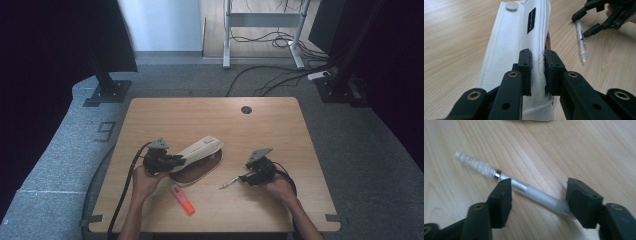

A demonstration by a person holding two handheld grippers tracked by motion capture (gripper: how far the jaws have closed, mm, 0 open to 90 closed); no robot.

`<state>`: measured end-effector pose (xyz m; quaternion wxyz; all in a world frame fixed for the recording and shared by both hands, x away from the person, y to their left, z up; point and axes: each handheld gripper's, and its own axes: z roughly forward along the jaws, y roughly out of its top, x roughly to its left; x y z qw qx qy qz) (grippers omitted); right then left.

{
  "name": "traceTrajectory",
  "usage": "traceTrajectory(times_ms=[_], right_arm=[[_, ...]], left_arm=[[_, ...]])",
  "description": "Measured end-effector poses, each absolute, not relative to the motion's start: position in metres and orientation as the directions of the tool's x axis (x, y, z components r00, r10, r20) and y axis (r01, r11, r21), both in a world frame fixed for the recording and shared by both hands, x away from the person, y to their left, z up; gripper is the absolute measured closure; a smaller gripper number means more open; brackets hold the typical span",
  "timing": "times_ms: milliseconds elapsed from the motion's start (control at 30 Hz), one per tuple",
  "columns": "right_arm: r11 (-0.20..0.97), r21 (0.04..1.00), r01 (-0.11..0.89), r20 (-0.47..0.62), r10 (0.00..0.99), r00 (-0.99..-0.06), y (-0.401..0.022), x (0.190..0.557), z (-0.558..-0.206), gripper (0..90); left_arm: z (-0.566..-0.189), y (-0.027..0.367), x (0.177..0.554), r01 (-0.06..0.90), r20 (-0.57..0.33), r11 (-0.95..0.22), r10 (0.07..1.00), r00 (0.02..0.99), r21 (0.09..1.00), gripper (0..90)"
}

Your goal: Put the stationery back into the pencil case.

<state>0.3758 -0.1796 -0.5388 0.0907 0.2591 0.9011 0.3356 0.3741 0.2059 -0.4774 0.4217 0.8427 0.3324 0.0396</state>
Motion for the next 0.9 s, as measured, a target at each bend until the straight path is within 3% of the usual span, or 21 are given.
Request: traceTrajectory(times_ms=[233,467,533,900], right_arm=[[0.632,0.664,0.4,0.008,0.529,-0.849,-0.1799,0.3751,-0.5384,56.1],[0.643,0.662,0.385,0.019,0.499,-0.866,-0.1724,0.3772,-0.5375,65.7],[0.646,0.661,0.381,0.028,0.486,-0.873,-0.1704,0.3767,-0.5372,74.1],[0.647,0.653,0.394,0.052,0.481,-0.875,-0.1793,0.3688,-0.5362,78.6]], left_arm=[[-0.4779,0.2055,0.3741,0.527,-0.215,-0.425,0.592,0.777,0.736,76.6],[-0.4781,0.2052,0.374,0.528,-0.214,-0.427,0.592,0.777,0.735,76.6],[-0.4781,0.2052,0.374,0.527,-0.214,-0.428,0.591,0.778,0.734,76.5],[-0.4783,0.2052,0.3745,0.527,-0.214,-0.429,0.59,0.779,0.734,76.6]])
